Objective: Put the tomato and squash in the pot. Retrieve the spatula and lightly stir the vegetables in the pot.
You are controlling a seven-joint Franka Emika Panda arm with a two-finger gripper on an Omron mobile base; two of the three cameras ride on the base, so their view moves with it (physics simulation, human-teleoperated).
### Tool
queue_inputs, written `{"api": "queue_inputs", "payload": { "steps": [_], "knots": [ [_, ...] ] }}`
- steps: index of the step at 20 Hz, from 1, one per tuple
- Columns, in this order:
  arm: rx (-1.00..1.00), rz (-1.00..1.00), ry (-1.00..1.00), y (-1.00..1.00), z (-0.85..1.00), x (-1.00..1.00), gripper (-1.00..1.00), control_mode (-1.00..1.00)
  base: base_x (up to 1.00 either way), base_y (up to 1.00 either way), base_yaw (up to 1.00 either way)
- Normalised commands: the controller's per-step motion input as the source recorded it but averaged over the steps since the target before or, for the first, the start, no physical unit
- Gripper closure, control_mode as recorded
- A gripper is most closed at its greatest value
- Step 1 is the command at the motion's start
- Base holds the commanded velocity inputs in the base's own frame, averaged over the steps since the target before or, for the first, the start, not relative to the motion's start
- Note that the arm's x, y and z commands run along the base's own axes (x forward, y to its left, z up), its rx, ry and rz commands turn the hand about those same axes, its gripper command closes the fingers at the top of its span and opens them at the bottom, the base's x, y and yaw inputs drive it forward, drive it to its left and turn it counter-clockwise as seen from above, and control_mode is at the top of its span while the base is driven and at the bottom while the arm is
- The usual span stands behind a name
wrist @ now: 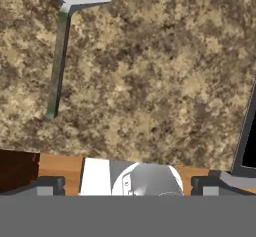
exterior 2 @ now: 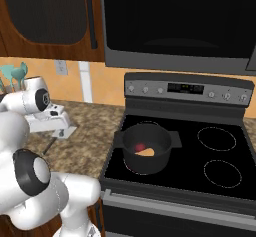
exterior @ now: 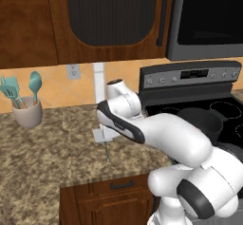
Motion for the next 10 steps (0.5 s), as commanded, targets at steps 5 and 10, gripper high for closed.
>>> {"api": "queue_inputs", "payload": {
  "steps": [5,10],
  "knots": [
    [0.14,-0.02,0.0,0.61,-0.26,0.29,-1.0,-1.0,0.0,0.0,0.0],
    [0.0,-0.04,0.04,0.32,-0.42,0.09,-1.0,-1.0,0.0,0.0,0.0]
  ]
}}
